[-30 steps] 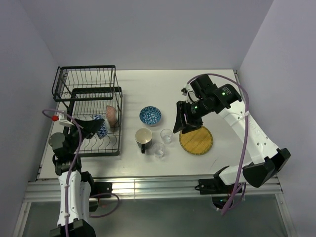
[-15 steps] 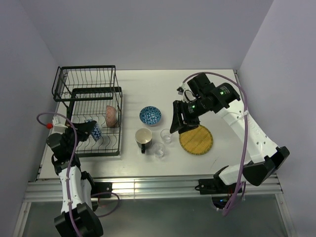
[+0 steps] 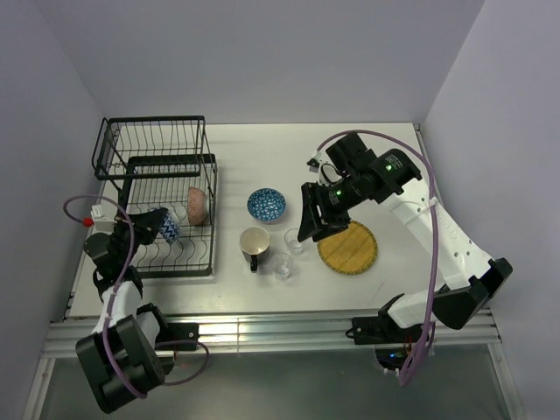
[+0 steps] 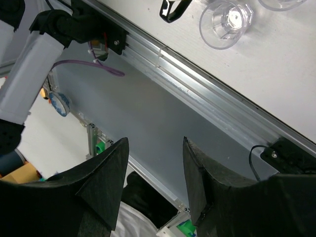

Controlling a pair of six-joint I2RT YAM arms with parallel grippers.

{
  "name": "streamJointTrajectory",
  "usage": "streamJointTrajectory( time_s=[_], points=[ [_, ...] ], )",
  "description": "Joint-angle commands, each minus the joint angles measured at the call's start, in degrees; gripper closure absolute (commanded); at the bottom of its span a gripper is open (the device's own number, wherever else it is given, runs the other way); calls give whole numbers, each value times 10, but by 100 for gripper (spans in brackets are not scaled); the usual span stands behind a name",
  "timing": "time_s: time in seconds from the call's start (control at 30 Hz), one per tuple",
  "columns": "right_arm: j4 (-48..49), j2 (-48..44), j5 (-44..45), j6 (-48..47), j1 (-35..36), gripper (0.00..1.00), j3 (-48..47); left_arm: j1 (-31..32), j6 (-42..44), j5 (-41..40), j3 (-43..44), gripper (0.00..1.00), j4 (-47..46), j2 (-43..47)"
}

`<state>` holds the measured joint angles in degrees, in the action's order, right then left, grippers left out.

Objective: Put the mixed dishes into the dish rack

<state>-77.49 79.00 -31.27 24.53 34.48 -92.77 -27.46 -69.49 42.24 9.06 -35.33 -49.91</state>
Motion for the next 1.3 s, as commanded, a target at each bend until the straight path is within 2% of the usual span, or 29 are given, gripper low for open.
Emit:
streamJointTrajectory(
  time_s=[0.0,0.2,0.47,0.63,1.0,1.27],
  points=[
    [6,0,-11,-9,8,45,-16,-3,-33,1,35,100,-148,-46],
    [2,-3,-7,-11,15,45,-14,-2,-55,7,68,100,-241,-133],
    [2,-3,-5,-12,16,45,-14,8,-106,72,112,100,-373,-274],
    [3,2,-5,-11,16,45,-12,27,-140,87,137,100,-454,-356],
    [1,14,2,-12,16,45,-23,57,-146,89,156,100,-511,-444],
    [1,21,5,-12,15,45,-24,56,-133,91,167,99,-504,-469]
  ],
)
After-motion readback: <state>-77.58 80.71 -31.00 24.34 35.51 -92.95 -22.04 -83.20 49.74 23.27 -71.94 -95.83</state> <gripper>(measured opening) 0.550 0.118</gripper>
